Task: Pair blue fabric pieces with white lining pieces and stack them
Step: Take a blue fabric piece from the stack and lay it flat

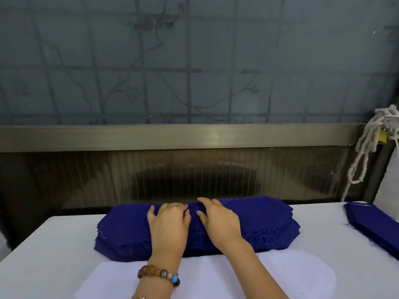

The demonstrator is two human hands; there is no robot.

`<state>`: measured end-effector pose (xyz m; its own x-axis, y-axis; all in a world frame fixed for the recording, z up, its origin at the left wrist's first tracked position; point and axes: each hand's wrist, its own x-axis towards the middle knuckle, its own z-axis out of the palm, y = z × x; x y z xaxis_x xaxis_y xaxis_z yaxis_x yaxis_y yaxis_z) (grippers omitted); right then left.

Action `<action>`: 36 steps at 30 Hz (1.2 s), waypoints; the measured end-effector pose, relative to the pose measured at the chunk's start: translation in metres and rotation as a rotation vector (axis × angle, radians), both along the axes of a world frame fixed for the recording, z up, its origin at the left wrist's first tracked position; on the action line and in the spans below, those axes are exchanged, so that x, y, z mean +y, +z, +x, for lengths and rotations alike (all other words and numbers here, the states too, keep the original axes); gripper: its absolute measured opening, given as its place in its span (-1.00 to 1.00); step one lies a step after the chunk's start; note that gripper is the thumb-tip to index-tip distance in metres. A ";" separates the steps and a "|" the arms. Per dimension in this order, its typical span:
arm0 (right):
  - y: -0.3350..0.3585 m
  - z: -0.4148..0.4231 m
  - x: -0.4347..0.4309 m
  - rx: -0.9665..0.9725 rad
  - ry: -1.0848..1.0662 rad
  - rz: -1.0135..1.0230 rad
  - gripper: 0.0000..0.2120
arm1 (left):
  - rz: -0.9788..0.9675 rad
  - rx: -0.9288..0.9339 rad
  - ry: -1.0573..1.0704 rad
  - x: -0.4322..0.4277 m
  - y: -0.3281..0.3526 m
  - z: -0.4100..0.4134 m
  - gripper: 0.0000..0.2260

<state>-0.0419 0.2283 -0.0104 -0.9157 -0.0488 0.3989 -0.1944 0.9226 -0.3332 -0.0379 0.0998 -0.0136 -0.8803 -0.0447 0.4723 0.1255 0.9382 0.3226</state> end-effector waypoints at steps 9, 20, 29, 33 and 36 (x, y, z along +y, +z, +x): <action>0.002 0.002 0.001 -0.008 0.011 -0.046 -0.83 | 0.001 0.079 -0.058 -0.005 0.003 -0.002 -0.91; -0.005 -0.001 -0.003 0.034 -0.049 -0.003 -0.85 | 0.030 0.077 -0.144 -0.004 0.001 -0.003 -0.87; -0.008 0.006 -0.003 0.111 0.034 0.085 -0.95 | -0.030 -0.030 -0.133 -0.006 -0.004 -0.006 -0.66; -0.009 0.005 0.000 0.144 0.063 0.082 -0.92 | 0.023 -0.022 -0.147 -0.007 0.000 -0.005 -0.74; -0.011 0.006 0.002 0.169 0.082 -0.003 -0.89 | 0.063 0.036 -0.164 -0.007 0.005 -0.001 -0.82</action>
<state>-0.0359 0.2298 -0.0216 -0.8288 -0.1196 0.5466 -0.3224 0.9005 -0.2919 -0.0394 0.0928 -0.0088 -0.8609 0.0681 0.5042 0.2879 0.8823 0.3723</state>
